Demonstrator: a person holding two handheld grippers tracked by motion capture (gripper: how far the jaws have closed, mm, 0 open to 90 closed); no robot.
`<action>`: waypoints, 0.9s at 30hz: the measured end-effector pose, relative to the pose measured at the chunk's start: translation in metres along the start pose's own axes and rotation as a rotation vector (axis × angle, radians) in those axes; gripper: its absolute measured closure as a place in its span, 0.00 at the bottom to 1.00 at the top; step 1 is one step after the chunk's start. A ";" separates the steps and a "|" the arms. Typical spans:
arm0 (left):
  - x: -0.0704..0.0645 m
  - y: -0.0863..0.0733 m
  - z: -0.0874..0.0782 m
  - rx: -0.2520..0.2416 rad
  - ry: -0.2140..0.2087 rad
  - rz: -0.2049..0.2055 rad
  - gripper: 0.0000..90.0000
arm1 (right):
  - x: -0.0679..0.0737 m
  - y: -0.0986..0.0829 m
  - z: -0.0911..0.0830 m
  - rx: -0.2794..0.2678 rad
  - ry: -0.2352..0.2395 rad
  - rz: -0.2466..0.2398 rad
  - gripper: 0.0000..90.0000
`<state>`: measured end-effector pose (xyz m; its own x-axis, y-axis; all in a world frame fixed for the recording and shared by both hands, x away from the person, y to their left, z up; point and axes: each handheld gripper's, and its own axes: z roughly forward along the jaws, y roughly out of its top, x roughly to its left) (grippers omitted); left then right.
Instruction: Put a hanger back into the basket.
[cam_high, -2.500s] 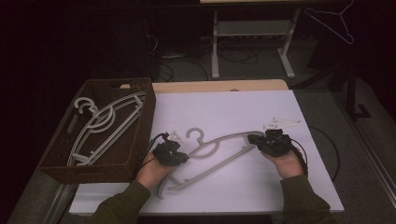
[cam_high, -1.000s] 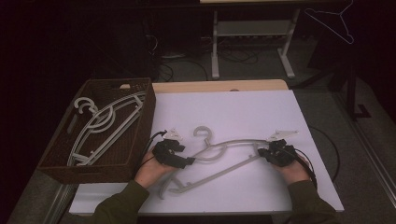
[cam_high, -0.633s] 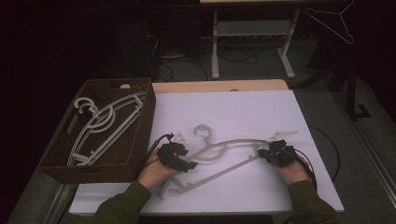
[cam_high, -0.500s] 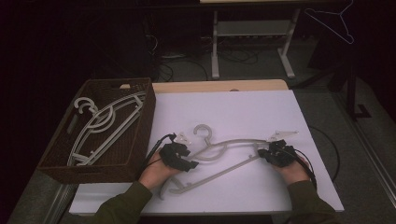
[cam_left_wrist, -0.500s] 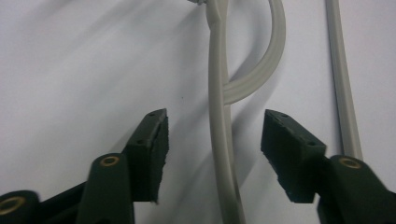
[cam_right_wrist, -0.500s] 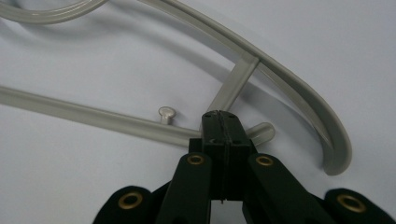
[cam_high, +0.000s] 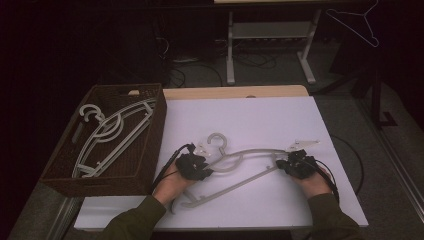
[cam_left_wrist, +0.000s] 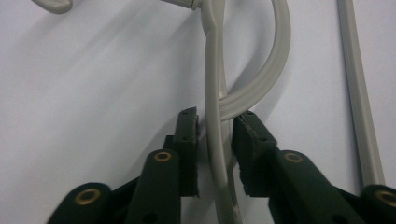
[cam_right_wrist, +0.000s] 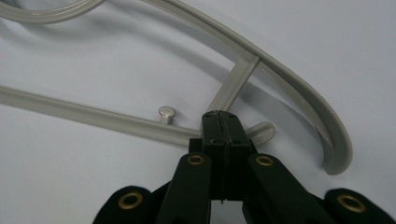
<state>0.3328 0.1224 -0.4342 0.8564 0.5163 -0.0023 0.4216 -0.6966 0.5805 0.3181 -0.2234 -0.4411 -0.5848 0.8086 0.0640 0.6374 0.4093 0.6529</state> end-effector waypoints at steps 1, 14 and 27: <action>0.000 0.000 0.000 0.004 -0.006 0.007 0.82 | 0.000 0.000 0.000 0.001 0.000 0.001 1.00; 0.004 -0.001 -0.002 -0.015 -0.015 -0.062 0.90 | -0.004 0.000 -0.003 -0.015 0.007 -0.009 0.99; 0.011 0.002 -0.012 -0.046 -0.033 -0.096 0.91 | 0.005 0.000 -0.035 -0.189 0.024 0.033 0.48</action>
<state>0.3393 0.1329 -0.4236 0.8221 0.5628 -0.0861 0.4891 -0.6207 0.6128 0.2976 -0.2346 -0.4149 -0.5783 0.8092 0.1040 0.5518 0.2941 0.7804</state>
